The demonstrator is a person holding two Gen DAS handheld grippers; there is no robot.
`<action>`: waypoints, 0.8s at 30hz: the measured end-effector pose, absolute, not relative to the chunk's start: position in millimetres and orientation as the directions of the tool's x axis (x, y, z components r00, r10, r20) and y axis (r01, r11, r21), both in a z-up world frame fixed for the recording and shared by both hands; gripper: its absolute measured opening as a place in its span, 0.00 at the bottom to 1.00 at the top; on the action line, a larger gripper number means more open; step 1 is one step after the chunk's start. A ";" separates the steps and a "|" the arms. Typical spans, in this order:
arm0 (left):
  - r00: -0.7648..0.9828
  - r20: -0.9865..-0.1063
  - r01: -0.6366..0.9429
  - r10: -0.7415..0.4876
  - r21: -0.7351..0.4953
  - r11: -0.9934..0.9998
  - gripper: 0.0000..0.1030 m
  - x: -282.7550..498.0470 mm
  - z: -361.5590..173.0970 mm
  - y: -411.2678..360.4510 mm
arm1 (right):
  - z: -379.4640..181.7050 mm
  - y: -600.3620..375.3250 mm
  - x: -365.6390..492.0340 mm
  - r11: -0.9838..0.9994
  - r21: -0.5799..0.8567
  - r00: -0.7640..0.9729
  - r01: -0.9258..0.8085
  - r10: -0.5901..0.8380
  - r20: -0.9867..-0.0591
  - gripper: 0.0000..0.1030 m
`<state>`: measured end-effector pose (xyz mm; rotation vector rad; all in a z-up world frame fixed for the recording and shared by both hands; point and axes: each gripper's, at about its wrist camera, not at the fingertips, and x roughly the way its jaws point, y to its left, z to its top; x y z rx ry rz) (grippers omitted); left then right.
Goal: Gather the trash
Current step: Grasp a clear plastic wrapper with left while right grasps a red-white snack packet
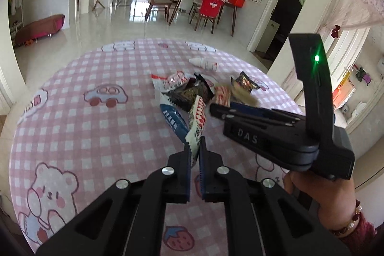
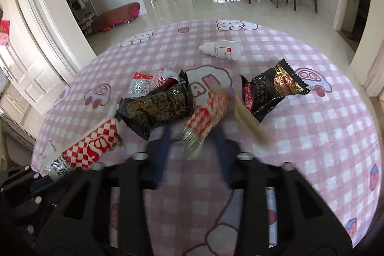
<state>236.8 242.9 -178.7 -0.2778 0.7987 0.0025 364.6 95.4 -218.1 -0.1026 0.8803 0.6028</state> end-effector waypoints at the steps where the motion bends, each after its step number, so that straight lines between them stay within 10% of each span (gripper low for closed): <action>1: 0.689 -0.716 -0.102 -0.110 -0.247 0.964 0.06 234.3 -181.9 241.6 | -218.7 94.0 363.9 0.825 0.166 0.473 -0.540 0.461 -0.751 0.22; 10: 0.652 -0.748 -0.098 -0.122 -0.243 0.965 0.08 221.2 -195.6 226.0 | -216.0 54.4 328.0 0.797 0.255 0.441 -0.548 0.534 -0.721 0.15; 15: 0.645 -0.758 -0.099 -0.093 -0.204 0.974 0.30 217.2 -197.1 213.0 | -217.6 31.9 307.7 0.789 0.292 0.431 -0.540 0.557 -0.710 0.15; 22: 0.657 -0.753 -0.130 -0.021 -0.141 0.981 0.30 229.6 -192.1 205.7 | -217.4 15.9 299.6 0.785 0.309 0.428 -0.538 0.569 -0.702 0.14; 24: 0.654 -0.756 -0.118 -0.032 -0.144 0.983 0.07 231.0 -190.1 205.9 | -217.8 13.1 298.4 0.783 0.309 0.428 -0.540 0.572 -0.700 0.14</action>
